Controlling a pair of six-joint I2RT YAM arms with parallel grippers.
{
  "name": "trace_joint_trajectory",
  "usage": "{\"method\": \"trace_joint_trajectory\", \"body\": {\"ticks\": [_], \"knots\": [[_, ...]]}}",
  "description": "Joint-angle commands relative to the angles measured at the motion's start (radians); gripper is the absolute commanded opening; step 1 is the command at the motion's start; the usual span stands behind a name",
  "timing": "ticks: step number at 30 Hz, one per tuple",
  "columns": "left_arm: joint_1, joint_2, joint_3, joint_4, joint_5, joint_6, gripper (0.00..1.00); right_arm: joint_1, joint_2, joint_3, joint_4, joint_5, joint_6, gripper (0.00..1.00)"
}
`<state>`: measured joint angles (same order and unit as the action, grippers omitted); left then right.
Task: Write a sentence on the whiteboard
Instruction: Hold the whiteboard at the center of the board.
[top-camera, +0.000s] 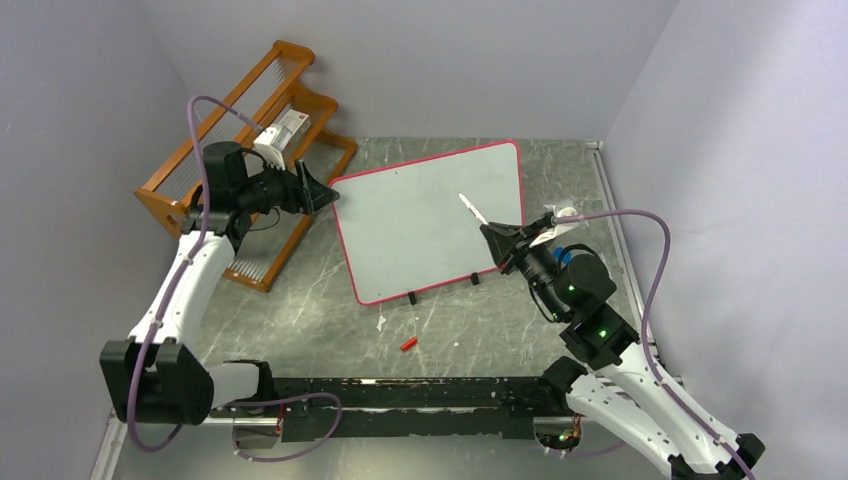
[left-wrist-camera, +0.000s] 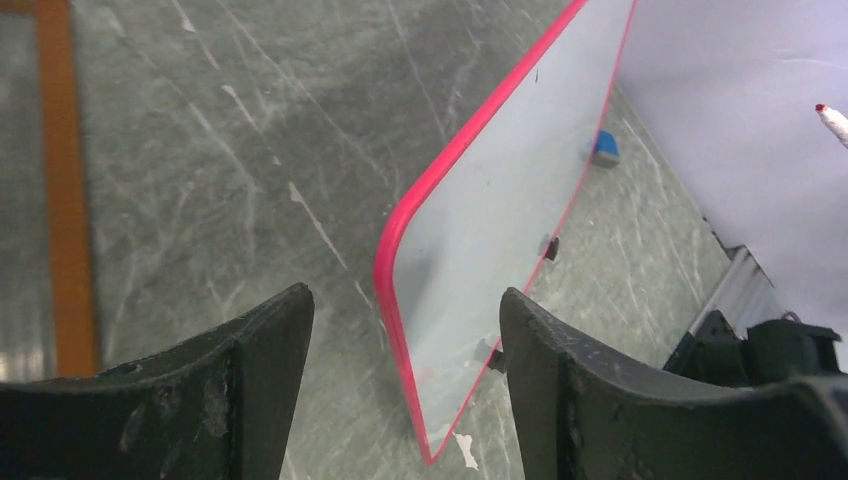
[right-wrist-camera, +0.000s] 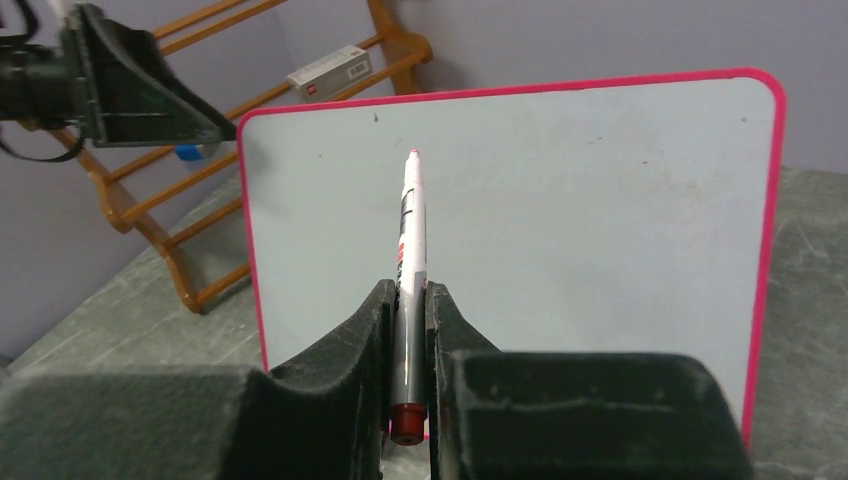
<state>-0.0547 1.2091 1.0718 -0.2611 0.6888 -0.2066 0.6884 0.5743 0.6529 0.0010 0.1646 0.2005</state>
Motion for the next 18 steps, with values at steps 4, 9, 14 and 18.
{"method": "trace_joint_trajectory", "body": {"ticks": [4, 9, 14, 18], "knots": [[0.025, 0.105, -0.012, 0.153, 0.235, -0.014, 0.64, -0.005, 0.006, 0.021, 0.037, -0.091, -0.01, 0.0], [0.04, 0.17, 0.004, 0.183, 0.313, -0.018, 0.51, -0.004, 0.024, 0.022, 0.053, -0.128, -0.013, 0.0], [0.042, 0.223, 0.01, 0.205, 0.373, -0.011, 0.41, -0.004, 0.049, 0.023, 0.066, -0.16, -0.01, 0.0], [0.042, 0.237, -0.016, 0.253, 0.42, -0.034, 0.31, -0.004, 0.073, 0.025, 0.071, -0.194, -0.009, 0.0]]}}
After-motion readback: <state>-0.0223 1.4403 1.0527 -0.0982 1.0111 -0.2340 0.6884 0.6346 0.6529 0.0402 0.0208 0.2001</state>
